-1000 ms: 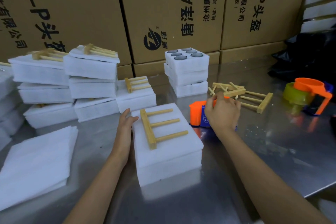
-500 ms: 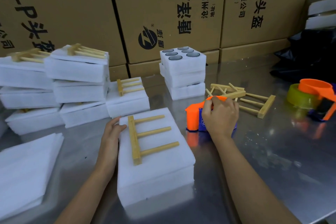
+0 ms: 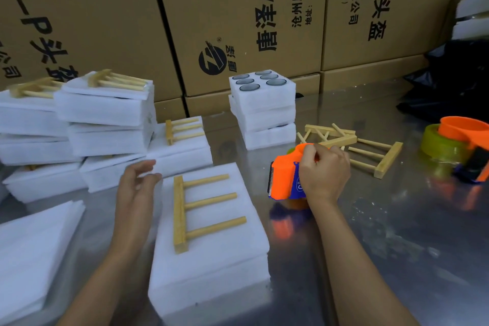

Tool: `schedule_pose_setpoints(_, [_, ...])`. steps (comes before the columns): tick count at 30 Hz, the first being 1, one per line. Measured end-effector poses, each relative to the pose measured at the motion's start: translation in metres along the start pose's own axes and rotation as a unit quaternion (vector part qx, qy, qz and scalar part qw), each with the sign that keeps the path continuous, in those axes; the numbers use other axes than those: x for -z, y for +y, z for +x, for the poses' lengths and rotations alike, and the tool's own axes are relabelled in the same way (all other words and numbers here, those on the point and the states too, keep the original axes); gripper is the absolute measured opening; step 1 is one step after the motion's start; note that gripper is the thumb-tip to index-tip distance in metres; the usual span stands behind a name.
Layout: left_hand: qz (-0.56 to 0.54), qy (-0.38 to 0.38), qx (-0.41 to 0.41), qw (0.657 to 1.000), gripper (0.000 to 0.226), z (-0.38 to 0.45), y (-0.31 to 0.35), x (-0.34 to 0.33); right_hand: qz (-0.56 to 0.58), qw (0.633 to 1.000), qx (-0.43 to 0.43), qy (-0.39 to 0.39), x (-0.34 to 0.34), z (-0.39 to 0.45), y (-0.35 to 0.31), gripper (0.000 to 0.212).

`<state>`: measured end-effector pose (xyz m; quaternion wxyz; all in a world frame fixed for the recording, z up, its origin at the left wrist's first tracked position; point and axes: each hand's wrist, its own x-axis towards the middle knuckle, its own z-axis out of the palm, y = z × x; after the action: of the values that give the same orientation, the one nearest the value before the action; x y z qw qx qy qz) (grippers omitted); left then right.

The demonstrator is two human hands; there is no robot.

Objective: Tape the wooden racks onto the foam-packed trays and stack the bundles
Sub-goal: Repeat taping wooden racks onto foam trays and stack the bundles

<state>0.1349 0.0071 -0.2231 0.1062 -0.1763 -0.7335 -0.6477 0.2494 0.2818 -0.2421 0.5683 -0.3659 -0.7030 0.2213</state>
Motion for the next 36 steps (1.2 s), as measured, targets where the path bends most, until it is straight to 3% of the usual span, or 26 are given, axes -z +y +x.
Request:
schedule_pose_setpoints(3, [0.058,-0.025,-0.114,0.991,0.024,-0.004,0.037,-0.014,0.046,0.999,-0.027,-0.010,0.003,0.008,0.000,0.035])
schedule_pose_setpoints(6, [0.078,-0.135,-0.146,0.977,0.024,-0.010,0.073,-0.048,0.093,0.994,-0.061,-0.018,0.004,0.011,-0.002,0.038])
schedule_pose_setpoints(10, [0.138,-0.362,-0.014,0.922,0.043,-0.016,0.102,-0.093,0.149,0.980,-0.128,-0.003,0.006,0.009,-0.010,0.044])
schedule_pose_setpoints(12, [0.114,-0.416,0.036,0.902,0.044,-0.022,0.107,-0.106,0.181,0.975,-0.132,-0.004,0.006,0.008,-0.014,0.045])
schedule_pose_setpoints(16, [0.000,-0.372,0.049,0.927,0.029,-0.030,0.109,-0.113,0.220,0.967,-0.128,-0.009,0.007,0.009,-0.021,0.043])
schedule_pose_setpoints(24, [-0.059,-0.334,0.069,0.938,0.029,-0.017,0.107,-0.098,0.264,0.957,-0.118,-0.003,0.013,0.009,-0.030,0.038])
schedule_pose_setpoints(30, [-0.015,-0.332,0.076,0.940,0.006,-0.011,0.103,-0.093,0.258,0.957,-0.134,0.002,0.014,0.006,-0.029,0.040])
schedule_pose_setpoints(36, [0.016,-0.335,0.060,0.940,0.016,-0.012,0.104,-0.094,0.264,0.947,-0.186,-0.007,0.011,0.004,-0.023,0.041])
